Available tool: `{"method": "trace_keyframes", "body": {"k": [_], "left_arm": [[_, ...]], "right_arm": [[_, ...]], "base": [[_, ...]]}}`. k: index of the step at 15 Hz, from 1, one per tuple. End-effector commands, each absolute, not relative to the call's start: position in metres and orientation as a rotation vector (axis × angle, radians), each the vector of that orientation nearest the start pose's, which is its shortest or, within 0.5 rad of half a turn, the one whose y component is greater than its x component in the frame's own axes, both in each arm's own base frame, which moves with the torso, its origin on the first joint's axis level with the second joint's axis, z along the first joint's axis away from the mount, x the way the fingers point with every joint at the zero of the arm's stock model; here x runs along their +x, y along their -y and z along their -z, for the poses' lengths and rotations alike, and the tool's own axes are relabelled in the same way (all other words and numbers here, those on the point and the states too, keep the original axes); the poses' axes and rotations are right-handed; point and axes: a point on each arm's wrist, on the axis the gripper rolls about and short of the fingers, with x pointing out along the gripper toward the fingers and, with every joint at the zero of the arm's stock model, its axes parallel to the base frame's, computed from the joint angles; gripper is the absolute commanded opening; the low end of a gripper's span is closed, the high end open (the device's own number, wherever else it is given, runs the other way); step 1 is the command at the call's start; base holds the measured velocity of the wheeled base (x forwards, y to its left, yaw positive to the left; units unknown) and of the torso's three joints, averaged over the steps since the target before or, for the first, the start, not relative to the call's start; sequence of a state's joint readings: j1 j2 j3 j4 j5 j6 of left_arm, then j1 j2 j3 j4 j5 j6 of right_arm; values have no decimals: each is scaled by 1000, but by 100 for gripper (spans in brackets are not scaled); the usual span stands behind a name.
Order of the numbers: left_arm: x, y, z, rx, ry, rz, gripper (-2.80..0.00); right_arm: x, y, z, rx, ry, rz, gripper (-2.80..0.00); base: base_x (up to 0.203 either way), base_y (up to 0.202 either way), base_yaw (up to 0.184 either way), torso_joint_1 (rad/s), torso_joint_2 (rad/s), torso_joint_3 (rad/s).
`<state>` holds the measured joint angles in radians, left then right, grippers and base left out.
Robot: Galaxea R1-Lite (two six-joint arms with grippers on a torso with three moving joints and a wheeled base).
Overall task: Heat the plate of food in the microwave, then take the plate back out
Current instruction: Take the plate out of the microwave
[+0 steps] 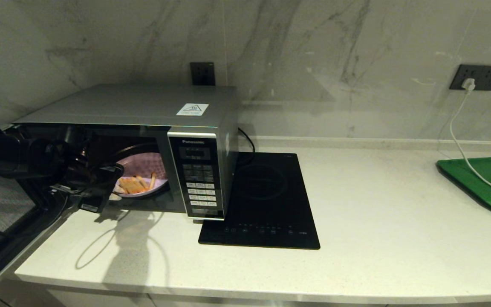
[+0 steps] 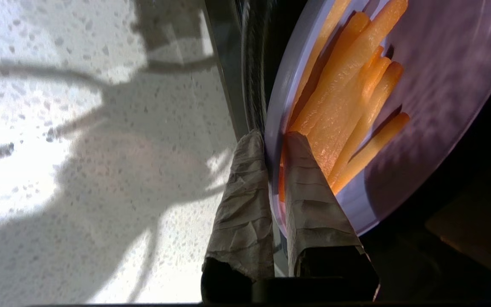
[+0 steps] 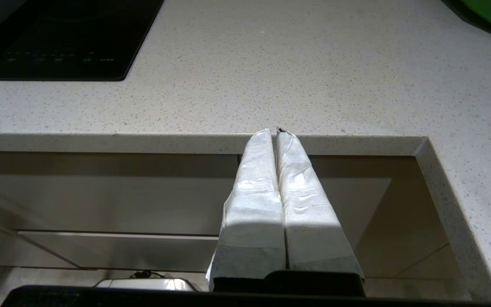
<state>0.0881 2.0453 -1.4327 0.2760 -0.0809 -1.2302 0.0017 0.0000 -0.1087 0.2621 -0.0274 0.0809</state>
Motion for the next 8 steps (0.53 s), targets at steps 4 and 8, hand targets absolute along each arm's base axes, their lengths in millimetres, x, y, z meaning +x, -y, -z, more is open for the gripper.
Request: {"method": "trace_keyframes", "body": {"k": [4,8], "left_arm": [[384,-30,-165,-1221,-761,-539,-280],[375,-32,-178,-1236,-767,-505,-280]], "right_arm": [[-33,1,-78,79,-155,33,-280],[-33,1,-78,79,-154,32,-280]], "base": [[0,0,0,0,0,0],[0,0,0,0,0,0]]}}
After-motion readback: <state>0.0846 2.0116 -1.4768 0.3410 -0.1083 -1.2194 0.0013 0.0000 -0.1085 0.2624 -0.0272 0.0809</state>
